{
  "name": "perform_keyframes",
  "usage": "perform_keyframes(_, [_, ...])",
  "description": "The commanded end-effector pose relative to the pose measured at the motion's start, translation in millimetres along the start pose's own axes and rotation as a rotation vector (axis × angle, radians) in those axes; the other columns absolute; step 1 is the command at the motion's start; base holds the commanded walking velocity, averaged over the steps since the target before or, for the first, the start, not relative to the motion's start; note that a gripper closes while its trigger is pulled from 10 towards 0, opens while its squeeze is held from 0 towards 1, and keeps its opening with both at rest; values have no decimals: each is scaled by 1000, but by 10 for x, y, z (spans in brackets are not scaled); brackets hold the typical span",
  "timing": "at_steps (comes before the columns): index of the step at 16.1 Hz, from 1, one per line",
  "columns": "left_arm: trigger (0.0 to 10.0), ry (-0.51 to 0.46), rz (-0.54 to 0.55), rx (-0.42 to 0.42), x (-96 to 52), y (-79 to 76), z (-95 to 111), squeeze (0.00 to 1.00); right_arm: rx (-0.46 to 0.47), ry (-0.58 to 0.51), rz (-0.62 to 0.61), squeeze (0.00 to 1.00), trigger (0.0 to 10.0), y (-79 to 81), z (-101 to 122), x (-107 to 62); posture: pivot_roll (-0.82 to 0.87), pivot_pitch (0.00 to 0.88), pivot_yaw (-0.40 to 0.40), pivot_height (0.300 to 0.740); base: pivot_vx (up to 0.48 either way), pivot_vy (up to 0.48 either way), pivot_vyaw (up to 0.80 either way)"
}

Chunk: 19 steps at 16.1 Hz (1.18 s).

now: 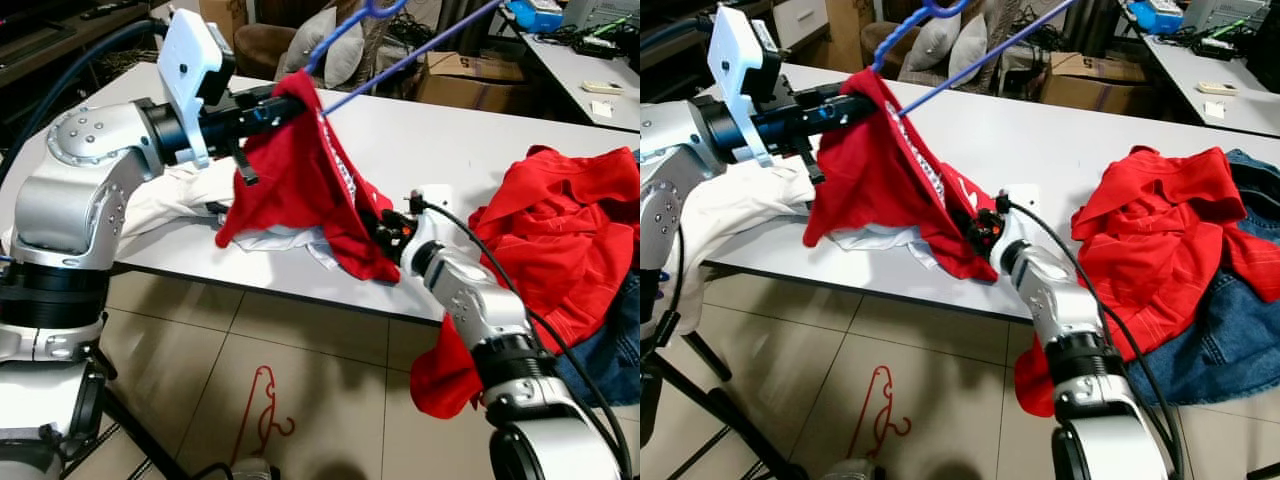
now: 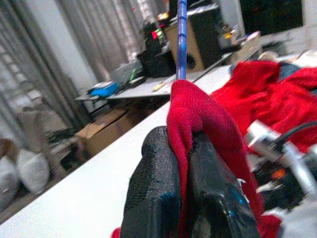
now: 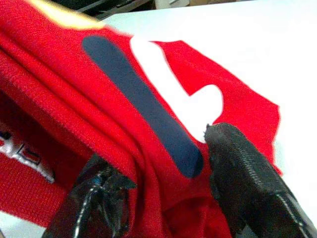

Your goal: Hang hanger

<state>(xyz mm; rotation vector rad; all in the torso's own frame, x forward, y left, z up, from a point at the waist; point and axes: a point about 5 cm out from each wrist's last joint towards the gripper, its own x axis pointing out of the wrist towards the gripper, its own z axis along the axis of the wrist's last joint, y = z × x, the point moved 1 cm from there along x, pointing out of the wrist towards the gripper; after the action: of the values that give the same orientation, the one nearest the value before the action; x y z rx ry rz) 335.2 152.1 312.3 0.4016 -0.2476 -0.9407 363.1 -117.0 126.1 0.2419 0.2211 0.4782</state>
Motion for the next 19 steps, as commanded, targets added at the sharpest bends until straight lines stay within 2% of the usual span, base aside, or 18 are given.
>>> perform_keyframes(1, [0,-18,29,62,-35,73,115,0,-17,20,-30,0,0,-98,-5,-70,186,0,-61,740,0,0,0])
perform_keyframes(4, [0,36,30,82,-112,124,-9,0,-50,-6,-58,0,0,-274,116,-243,169,0,-59,740,0,0,0])
perform_keyframes(6, [0,42,3,75,-137,104,-62,0,-55,-27,-74,0,0,-381,206,-340,160,0,-55,740,0,0,0])
perform_keyframes(9, [0,56,-82,69,-236,42,-150,0,6,-143,-167,0,0,-724,566,-585,141,0,-62,740,0,0,0])
perform_keyframes(10, [0,55,-92,66,-246,35,-154,0,4,-157,-175,0,0,-758,618,-613,140,0,-63,740,0,0,0])
perform_keyframes(11, [0,59,-149,54,-284,-17,-174,0,-5,-196,-201,0,0,-863,782,-694,135,0,-64,740,0,0,0])
perform_keyframes(13, [0,84,-259,28,-321,-161,-225,0,-16,-262,-211,0,0,-976,1077,-810,127,0,-69,740,0,0,0])
perform_keyframes(15, [0,198,-253,77,-303,-210,-429,0,-14,-318,-168,0,0,-976,1331,-880,123,0,-75,740,0,0,0])
perform_keyframes(19, [0,316,-298,138,-335,-286,-622,0,3,-326,-164,0,0,-1010,1393,-906,115,0,-80,740,0,0,0])
